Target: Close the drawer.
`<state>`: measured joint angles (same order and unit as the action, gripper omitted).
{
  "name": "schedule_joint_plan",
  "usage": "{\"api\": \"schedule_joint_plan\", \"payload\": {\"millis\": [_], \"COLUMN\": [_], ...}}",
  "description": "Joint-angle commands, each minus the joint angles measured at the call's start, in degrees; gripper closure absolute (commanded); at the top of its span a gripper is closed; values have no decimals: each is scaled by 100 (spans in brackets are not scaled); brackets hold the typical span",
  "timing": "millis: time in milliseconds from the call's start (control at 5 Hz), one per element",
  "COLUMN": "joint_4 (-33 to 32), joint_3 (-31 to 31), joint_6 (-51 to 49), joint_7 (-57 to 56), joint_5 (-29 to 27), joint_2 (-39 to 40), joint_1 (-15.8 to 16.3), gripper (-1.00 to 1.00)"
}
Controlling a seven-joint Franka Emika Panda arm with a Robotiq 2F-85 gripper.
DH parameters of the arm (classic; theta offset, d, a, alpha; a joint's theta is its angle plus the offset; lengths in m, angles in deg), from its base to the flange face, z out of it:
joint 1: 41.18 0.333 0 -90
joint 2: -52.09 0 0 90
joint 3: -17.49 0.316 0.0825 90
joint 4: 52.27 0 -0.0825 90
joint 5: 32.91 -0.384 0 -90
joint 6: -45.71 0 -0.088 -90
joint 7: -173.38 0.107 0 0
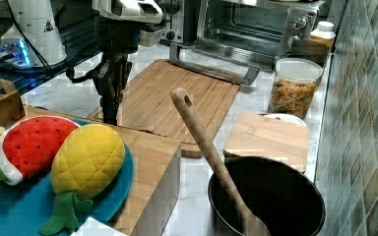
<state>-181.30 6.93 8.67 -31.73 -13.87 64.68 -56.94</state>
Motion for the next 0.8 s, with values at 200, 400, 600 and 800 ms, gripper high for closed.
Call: {"api": "schedule_joint_plan", "payload": {"millis": [200,400,600,800], "joint_4": [993,995,997,998], "joint_3": [-1087,-997,-913,-911], "joint_6": [-50,-56,-61,-61], "joint_7": [-400,-379,-360,-357], "joint_5": [-138,-107,-78,-77], "joint_2": [-28,-35,-40,-41], "joint_1": [-687,-774,-856,-857], "gripper": [100,100,100,100]}}
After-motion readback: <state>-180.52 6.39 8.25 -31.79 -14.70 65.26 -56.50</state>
